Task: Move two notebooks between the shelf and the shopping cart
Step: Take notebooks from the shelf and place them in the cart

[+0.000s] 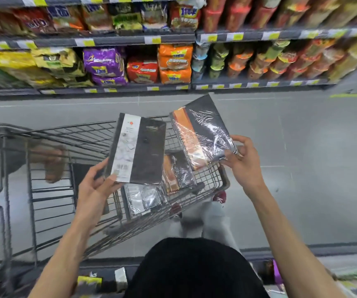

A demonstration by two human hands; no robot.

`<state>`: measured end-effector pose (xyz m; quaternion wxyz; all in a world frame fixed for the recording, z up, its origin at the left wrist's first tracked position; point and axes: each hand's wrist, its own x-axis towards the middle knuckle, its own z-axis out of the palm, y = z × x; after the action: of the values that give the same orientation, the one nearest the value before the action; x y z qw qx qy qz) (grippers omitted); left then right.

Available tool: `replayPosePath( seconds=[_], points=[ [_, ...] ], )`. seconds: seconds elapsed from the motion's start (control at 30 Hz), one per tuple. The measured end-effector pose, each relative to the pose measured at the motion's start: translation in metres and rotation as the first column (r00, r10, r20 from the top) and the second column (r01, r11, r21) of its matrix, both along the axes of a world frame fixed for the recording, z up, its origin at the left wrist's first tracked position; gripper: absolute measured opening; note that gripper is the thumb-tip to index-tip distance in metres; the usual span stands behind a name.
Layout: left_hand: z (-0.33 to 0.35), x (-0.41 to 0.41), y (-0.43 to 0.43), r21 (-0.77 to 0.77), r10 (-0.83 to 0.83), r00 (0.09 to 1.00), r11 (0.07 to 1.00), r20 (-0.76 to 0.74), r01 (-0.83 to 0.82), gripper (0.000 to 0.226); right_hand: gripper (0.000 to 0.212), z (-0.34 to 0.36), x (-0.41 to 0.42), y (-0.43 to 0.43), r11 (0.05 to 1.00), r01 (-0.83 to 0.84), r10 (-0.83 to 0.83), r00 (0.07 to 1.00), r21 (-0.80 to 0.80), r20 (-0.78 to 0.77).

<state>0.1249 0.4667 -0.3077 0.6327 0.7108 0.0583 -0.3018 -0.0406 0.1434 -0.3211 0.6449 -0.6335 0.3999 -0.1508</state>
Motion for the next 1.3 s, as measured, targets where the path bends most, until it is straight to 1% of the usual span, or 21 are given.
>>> replayPosePath(
  seconds=[0.13, 0.23, 0.37, 0.47, 0.6, 0.67, 0.7, 0.8, 0.9, 1.07, 1.23, 1.3],
  points=[
    [0.028, 0.01, -0.053, -0.106, -0.09, 0.996, 0.99, 0.023, 0.092, 0.058, 0.034, 0.036, -0.021, -0.016, 0.983, 0.174, -0.18, 0.977, 0.066, 0.116],
    [0.044, 0.011, -0.102, -0.18, -0.122, 0.992, 0.976, 0.008, 0.121, 0.051, 0.032, 0.056, -0.041, -0.032, 0.956, 0.281, -0.292, 0.938, 0.081, 0.186],
    [0.06, 0.001, -0.168, -0.249, -0.189, 0.982, 0.95, 0.021, 0.188, 0.048, 0.037, 0.073, -0.079, -0.061, 0.907, 0.409, -0.42, 0.874, 0.098, 0.245],
    [0.069, -0.014, -0.215, -0.303, -0.255, 0.966, 0.917, 0.052, 0.259, 0.053, 0.042, 0.087, -0.114, -0.085, 0.862, 0.5, -0.502, 0.818, 0.084, 0.279],
    [0.081, -0.042, -0.279, -0.35, -0.337, 0.939, 0.874, 0.066, 0.338, 0.065, 0.042, 0.1, -0.161, -0.118, 0.789, 0.603, -0.604, 0.727, 0.116, 0.327],
    [0.084, -0.057, -0.311, -0.351, -0.378, 0.922, 0.855, 0.086, 0.383, 0.072, 0.039, 0.105, -0.183, -0.137, 0.757, 0.641, -0.639, 0.689, 0.122, 0.342],
    [0.084, -0.066, -0.326, -0.346, -0.398, 0.913, 0.846, 0.096, 0.405, 0.072, 0.038, 0.107, -0.193, -0.146, 0.747, 0.653, -0.649, 0.677, 0.122, 0.348],
    [0.081, -0.092, -0.371, -0.353, -0.434, 0.894, 0.823, 0.113, 0.444, 0.056, 0.04, 0.11, -0.224, -0.172, 0.709, 0.693, -0.686, 0.633, 0.133, 0.358],
    [0.083, -0.121, -0.417, -0.364, -0.475, 0.872, 0.796, 0.117, 0.483, 0.052, 0.04, 0.111, -0.256, -0.197, 0.662, 0.735, -0.727, 0.581, 0.147, 0.366],
    [0.086, -0.171, -0.49, -0.409, -0.513, 0.852, 0.76, 0.101, 0.506, 0.049, 0.04, 0.11, -0.312, -0.236, 0.554, 0.814, -0.801, 0.466, 0.172, 0.376],
    [0.088, -0.214, -0.556, -0.429, -0.596, 0.795, 0.691, 0.117, 0.581, 0.053, 0.041, 0.11, -0.359, -0.261, 0.444, 0.879, -0.854, 0.357, 0.172, 0.378],
    [0.088, -0.228, -0.584, -0.433, -0.626, 0.771, 0.668, 0.112, 0.605, 0.054, 0.041, 0.11, -0.374, -0.271, 0.389, 0.903, -0.873, 0.299, 0.182, 0.385]
  ],
)
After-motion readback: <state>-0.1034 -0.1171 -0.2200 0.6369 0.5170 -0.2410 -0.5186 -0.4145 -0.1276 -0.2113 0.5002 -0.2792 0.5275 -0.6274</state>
